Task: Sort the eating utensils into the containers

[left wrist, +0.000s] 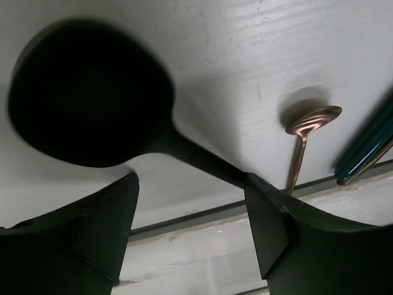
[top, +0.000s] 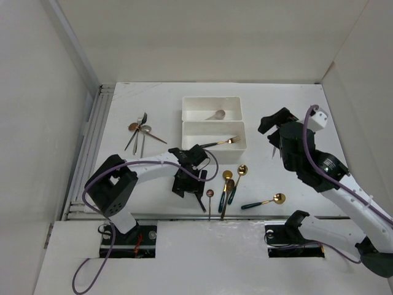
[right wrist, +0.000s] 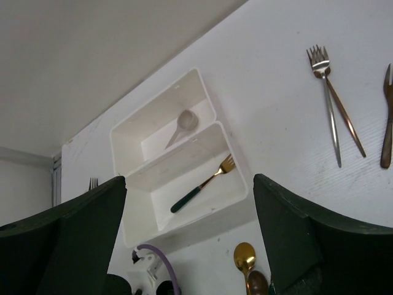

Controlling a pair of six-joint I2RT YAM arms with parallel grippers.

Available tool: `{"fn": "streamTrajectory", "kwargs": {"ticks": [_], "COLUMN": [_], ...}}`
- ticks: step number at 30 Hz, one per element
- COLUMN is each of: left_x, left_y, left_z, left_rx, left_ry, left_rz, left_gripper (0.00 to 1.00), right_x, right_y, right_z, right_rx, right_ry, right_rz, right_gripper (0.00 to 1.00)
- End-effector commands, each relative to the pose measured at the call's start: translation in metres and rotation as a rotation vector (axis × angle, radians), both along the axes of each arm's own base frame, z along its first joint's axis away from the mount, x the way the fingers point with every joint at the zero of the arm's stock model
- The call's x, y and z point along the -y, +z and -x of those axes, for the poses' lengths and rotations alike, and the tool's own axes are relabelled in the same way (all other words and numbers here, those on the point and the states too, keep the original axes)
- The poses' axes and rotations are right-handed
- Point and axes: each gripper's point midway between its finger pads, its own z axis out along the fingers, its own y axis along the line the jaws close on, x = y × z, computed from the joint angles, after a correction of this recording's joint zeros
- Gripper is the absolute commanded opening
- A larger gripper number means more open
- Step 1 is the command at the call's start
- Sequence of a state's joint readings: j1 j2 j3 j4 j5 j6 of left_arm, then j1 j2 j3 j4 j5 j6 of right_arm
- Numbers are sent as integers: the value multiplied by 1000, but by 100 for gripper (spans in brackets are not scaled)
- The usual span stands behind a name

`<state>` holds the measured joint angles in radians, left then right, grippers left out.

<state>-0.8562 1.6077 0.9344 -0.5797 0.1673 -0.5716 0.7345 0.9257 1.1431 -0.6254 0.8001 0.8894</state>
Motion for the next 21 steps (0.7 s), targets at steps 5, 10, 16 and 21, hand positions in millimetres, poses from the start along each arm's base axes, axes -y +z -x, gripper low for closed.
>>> {"fn": "streamTrajectory", "kwargs": {"ticks": [5,10,16,21], "left_x": [1,6,9,10], "left_y": [-14,-21,-19,-10], "left_z": [-9,-11,-8,-5], "left_rx": [-26,-36,-37,-25], "left_ry": [76,91,95,73], "left_rz": [-27,-8,33,76], "left_gripper": [60,32,0,0], "right_x": [33,31,29,31], "right_y": [18,19,18,20], "right_z": [9,6,4,5], "right_rx": [64,64,62,68], "right_ry": [-97,-84,-81,-82], "right_rz": [75,121,131,125], "right_gripper": [89,89,89,88]}}
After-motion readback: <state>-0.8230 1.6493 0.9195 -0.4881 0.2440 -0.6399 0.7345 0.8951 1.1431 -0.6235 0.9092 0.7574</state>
